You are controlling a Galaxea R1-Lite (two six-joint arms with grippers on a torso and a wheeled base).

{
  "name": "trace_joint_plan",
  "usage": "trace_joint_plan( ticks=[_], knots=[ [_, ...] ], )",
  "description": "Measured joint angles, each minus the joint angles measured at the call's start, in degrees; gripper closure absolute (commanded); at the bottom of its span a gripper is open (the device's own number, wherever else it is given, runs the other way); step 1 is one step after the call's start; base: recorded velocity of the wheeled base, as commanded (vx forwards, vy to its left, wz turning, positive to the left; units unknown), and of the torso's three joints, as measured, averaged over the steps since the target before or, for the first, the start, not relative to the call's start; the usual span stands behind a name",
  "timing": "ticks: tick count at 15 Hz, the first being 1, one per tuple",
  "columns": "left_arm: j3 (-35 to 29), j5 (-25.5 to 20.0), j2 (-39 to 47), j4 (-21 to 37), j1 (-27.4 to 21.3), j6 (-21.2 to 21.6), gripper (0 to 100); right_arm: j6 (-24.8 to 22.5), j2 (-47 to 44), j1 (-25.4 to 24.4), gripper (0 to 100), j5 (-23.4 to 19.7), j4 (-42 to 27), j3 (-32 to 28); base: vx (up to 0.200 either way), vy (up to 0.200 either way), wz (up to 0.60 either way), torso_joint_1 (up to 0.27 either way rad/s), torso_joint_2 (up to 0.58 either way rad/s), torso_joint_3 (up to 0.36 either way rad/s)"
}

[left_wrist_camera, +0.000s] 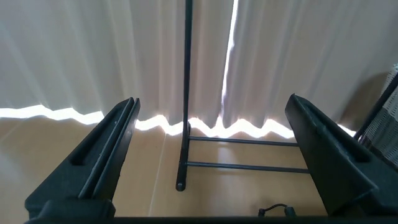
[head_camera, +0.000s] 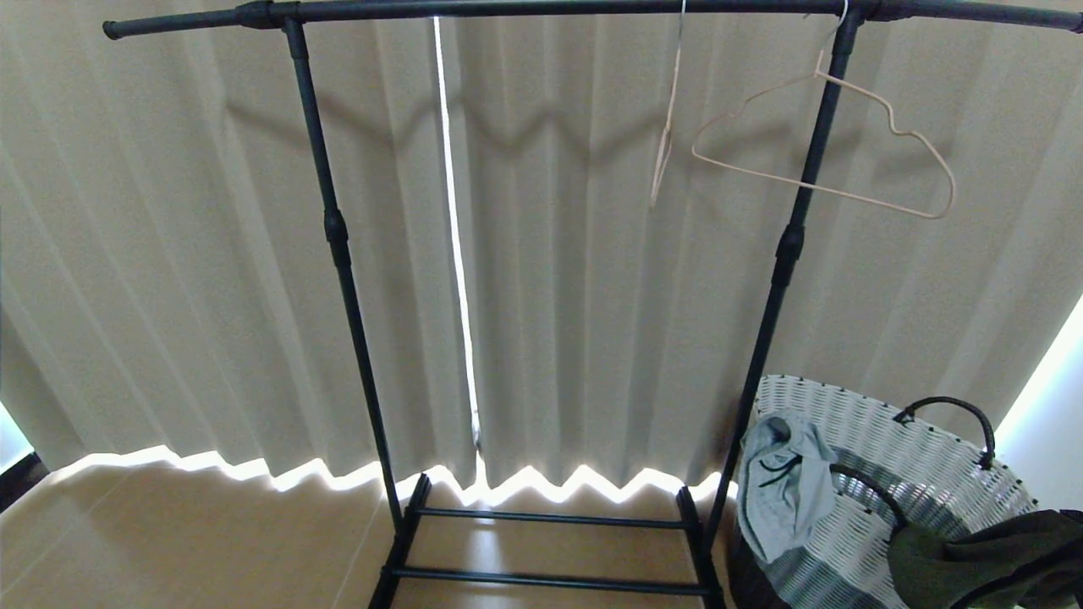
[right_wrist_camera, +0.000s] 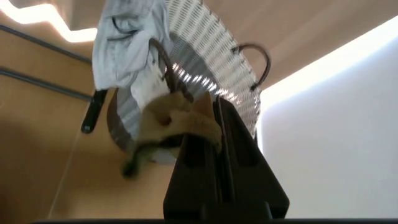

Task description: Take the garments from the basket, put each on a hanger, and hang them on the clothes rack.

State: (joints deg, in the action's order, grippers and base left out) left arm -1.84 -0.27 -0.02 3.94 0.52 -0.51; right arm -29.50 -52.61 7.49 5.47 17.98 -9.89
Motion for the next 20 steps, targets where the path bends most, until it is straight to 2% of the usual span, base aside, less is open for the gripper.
trace_joint_plan(
  ticks=[3,5,7,10,11,14,17,20],
  knots=[
    [0.00,-0.09,0.00,0.02,-0.01,0.38,0,0.00,0.00,-0.02,100,-3.32,0.51,-0.91,0.000,0.000,0.00,0.000,0.00,0.000],
    [0.00,-0.16,0.00,0.02,-0.01,0.41,0,0.00,-0.02,-0.02,100,-7.22,0.22,-3.41,0.000,0.000,0.00,0.000,0.00,0.000],
    [0.00,-0.09,0.00,0.07,-0.01,2.28,0,0.02,-0.17,-0.41,100,-9.87,-0.24,-6.45,0.000,0.000,0.00,0.000,0.00,0.000],
    [0.00,-1.94,0.00,0.09,-0.17,4.17,0,0.33,-0.55,-3.88,100,-10.69,-0.59,-10.95,0.000,0.000,0.00,0.000,0.00,0.000],
    [0.00,-3.56,0.00,0.02,-0.15,4.41,0,0.85,-0.69,-5.67,100,-10.72,-1.51,-12.65,0.000,0.000,0.00,0.000,0.00,0.000],
    [-0.80,-4.74,0.00,-0.60,-0.17,4.85,0,2.29,-0.77,-8.53,100,-10.75,-6.11,-17.59,0.000,0.000,0.00,0.000,0.00,0.000],
    [-6.18,-8.22,0.54,-0.71,-0.34,4.91,0,6.11,-0.09,-11.07,100,-10.75,-7.97,-21.70,0.000,0.000,0.00,0.000,0.00,0.000],
    [-10.47,-9.78,3.72,-0.74,-0.45,4.89,0,7.64,-0.02,-14.98,100,-10.73,-9.25,-23.49,0.000,0.000,0.00,0.000,0.00,0.000]
  ],
)
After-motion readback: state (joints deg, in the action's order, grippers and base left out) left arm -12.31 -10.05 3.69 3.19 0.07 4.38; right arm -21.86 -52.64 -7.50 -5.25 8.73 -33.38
